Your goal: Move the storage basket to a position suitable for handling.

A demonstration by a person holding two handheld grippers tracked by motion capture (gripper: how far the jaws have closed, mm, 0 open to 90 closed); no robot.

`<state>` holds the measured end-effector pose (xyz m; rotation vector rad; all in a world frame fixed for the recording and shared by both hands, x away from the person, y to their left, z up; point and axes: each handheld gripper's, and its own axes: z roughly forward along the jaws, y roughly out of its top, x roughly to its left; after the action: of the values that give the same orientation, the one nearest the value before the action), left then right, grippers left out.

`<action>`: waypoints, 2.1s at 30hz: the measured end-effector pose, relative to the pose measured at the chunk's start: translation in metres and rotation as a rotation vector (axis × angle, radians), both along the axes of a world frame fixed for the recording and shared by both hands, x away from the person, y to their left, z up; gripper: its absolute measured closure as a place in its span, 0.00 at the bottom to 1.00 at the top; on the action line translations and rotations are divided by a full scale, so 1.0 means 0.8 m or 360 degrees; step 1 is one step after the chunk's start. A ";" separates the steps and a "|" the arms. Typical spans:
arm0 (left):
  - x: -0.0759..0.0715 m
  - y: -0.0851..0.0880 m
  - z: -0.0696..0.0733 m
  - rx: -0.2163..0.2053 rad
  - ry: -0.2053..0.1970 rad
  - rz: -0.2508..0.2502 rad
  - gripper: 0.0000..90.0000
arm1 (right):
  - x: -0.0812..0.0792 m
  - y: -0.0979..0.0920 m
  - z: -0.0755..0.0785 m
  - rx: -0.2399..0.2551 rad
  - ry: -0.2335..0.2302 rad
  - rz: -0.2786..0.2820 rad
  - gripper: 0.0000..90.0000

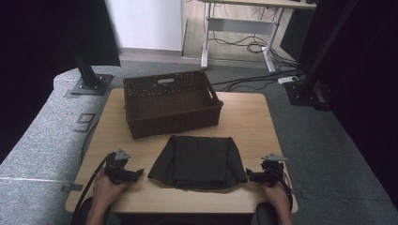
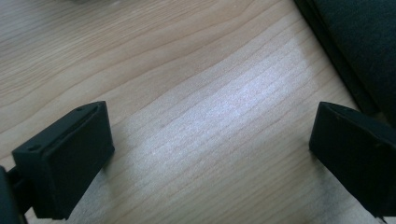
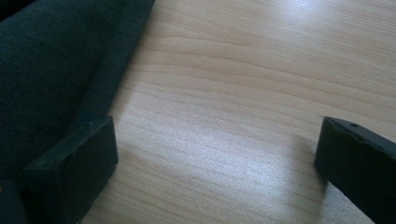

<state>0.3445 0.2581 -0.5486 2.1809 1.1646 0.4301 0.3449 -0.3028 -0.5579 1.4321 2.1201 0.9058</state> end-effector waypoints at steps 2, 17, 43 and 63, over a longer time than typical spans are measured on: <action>0.001 -0.001 0.000 -0.0002 0.0000 0.0003 0.00 | 0.000 0.000 0.000 0.0001 0.0000 0.0008 0.00; 0.001 -0.002 0.000 0.0001 0.0003 0.0017 0.00 | -0.001 0.000 0.000 0.0005 0.0001 0.0032 0.00; 0.075 -0.098 0.047 -0.0086 -0.0027 -0.0180 0.31 | 0.051 0.043 0.061 0.0162 0.0034 0.0228 0.31; 0.116 -0.129 0.014 -0.0124 0.0076 -0.0203 0.69 | 0.113 0.084 0.032 -0.0027 0.0143 0.0302 0.62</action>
<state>0.4375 0.1549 -0.5375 2.1933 1.0426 0.2753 0.4352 -0.2354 -0.5324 1.3023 2.3559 0.9041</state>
